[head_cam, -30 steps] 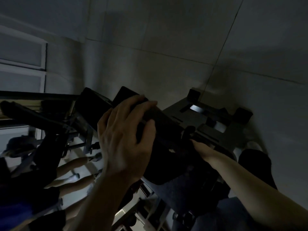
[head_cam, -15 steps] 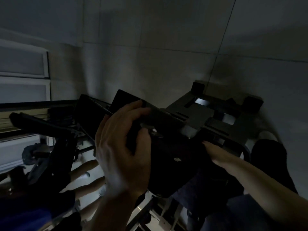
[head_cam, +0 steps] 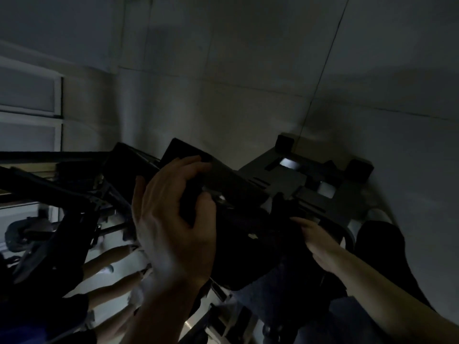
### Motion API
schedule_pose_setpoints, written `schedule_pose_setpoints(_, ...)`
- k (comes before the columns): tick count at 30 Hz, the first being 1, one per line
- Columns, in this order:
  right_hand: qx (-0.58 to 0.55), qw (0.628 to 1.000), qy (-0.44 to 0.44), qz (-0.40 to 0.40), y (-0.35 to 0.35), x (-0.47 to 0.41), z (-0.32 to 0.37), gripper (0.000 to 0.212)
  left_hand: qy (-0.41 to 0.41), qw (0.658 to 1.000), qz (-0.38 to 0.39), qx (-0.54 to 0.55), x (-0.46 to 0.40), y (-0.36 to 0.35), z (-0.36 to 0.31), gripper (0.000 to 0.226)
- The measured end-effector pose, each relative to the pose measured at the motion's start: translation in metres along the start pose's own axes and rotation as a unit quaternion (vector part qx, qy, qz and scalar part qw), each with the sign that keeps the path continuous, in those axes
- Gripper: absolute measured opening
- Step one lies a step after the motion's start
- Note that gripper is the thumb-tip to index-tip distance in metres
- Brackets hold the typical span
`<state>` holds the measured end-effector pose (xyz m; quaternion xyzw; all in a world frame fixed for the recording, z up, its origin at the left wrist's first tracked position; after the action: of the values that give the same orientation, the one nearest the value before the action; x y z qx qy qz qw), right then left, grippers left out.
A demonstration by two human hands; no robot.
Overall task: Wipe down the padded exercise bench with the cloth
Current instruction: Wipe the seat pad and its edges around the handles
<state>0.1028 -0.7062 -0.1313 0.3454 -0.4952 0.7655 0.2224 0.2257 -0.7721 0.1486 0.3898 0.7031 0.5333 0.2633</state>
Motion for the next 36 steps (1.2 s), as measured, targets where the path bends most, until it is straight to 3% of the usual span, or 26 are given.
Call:
schedule_pose_setpoints(2,-0.017,0.998,0.065,0.004,-0.012,0.02,0.021,0.024,-0.01,0.999,-0.048,0.022,0.003,0.006,0.001,0.031)
schedule_pose_setpoints(5,-0.081,0.983,0.153,0.058,-0.04,0.055,0.061,0.022,0.006,0.982,-0.122,0.144,0.01,0.014,0.011,0.025)
schedule_pose_setpoints(7,-0.078,0.966,0.215,0.122,-0.06,0.085,0.099,0.037,0.061,0.961,-0.164,0.213,0.008,0.022,0.026,0.023)
schedule_pose_setpoints(9,-0.037,0.941,0.288,0.173,-0.076,0.112,0.136,0.05,0.134,0.946,-0.172,0.238,-0.006,0.031,0.048,0.023)
schedule_pose_setpoints(12,0.117,0.905,0.355,0.201,-0.114,0.131,0.183,0.04,0.168,0.968,-0.123,0.141,-0.044,0.051,0.081,0.032)
schedule_pose_setpoints(13,0.243,0.874,0.368,0.203,-0.131,0.13,0.191,0.043,0.163,0.977,-0.098,0.097,-0.059,0.052,0.09,0.037)
schedule_pose_setpoints(15,0.523,0.732,0.406,0.16,-0.162,0.117,0.199,0.051,0.166,0.985,-0.045,0.029,-0.083,0.045,0.103,0.042)
schedule_pose_setpoints(16,0.59,0.677,0.421,0.131,-0.171,0.109,0.203,0.051,0.182,0.983,-0.025,0.018,-0.089,0.04,0.109,0.039)
schedule_pose_setpoints(19,0.672,0.587,0.45,0.051,-0.184,0.094,0.217,0.047,0.256,0.961,-0.071,0.075,-0.088,0.037,0.125,0.034)
schedule_pose_setpoints(21,0.708,0.549,0.444,0.029,-0.198,0.083,0.228,0.045,0.303,0.936,-0.124,0.129,-0.081,0.042,0.134,0.03)
schedule_pose_setpoints(23,0.733,0.575,0.359,0.058,-0.211,0.056,0.238,0.045,0.33,0.931,-0.094,0.121,-0.082,0.038,0.141,0.029)
schedule_pose_setpoints(26,0.736,0.64,0.194,0.108,-0.219,0.01,0.248,0.048,0.324,0.946,0.02,0.025,-0.093,0.027,0.144,0.032)
schedule_pose_setpoints(28,0.717,0.667,0.167,0.113,-0.215,-0.002,0.254,0.046,0.318,0.947,0.052,0.005,-0.099,0.027,0.149,0.032)
schedule_pose_setpoints(30,0.69,0.691,0.174,0.124,-0.211,-0.003,0.257,0.041,0.322,0.945,0.054,0.008,-0.103,0.029,0.156,0.029)
schedule_pose_setpoints(33,0.616,0.763,0.124,0.15,-0.2,-0.022,0.26,0.043,0.336,0.942,0.018,0.021,-0.104,0.031,0.164,0.029)
schedule_pose_setpoints(36,0.569,0.792,0.071,0.209,-0.19,-0.041,0.244,0.038,0.331,0.943,-0.005,0.024,-0.103,0.034,0.164,0.04)
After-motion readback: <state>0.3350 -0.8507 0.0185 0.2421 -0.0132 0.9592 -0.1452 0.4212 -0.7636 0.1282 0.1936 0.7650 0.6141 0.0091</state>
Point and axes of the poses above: each hand's wrist, its own x-axis away from the middle knuckle, its own y-axis out of the back of the hand, z = x × y, the point moved 7 cm from there along -x, towards the middle knuckle, and after that the axes turned 6 degrees about z, right-handed, at the moved point
